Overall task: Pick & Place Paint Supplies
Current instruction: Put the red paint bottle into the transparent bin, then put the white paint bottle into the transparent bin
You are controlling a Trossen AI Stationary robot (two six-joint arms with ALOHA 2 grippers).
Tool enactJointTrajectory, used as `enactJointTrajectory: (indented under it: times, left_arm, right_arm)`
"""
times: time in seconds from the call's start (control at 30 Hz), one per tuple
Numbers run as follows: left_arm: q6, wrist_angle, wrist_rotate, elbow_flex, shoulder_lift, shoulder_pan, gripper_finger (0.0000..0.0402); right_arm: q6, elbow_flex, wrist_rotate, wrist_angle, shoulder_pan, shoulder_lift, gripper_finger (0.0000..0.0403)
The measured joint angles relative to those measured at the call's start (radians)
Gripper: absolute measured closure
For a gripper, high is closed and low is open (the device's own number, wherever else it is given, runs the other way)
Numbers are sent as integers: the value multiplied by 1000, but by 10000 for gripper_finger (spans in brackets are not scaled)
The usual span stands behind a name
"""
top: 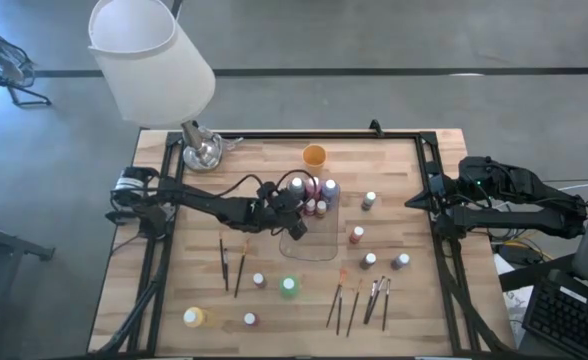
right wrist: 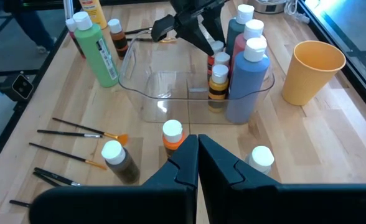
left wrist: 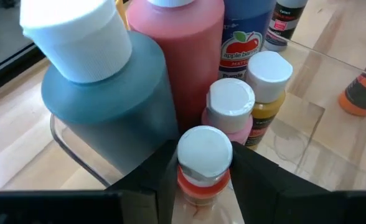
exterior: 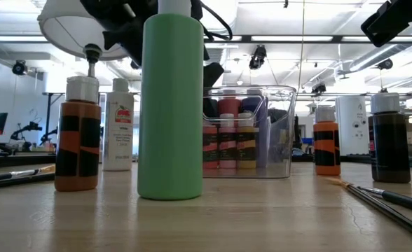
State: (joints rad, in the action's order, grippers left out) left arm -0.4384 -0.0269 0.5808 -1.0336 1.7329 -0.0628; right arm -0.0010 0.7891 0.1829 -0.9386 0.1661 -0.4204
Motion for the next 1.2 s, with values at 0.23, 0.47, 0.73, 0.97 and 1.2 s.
enactJointTrajectory:
  times: [0.23, 0.47, 0.73, 0.97, 1.2]
  left_arm:
    - [34, 4, 2, 2, 0, 7, 248]
    - [49, 5, -48, 2, 2, 11, 227]
    - [68, 7, -52, -11, -6, 11, 212]
    - [111, 6, -51, -47, -19, 11, 211]
    - [149, -43, -52, -98, -33, 10, 212]
  right_arm:
    - [0, 0, 0, 0, 0, 0, 394]
    - [0, 0, 0, 0, 0, 0, 394]
    - [0, 0, 0, 0, 0, 0, 394]
    - [0, 0, 0, 0, 0, 0, 394]
    - [0, 0, 0, 0, 0, 0, 394]
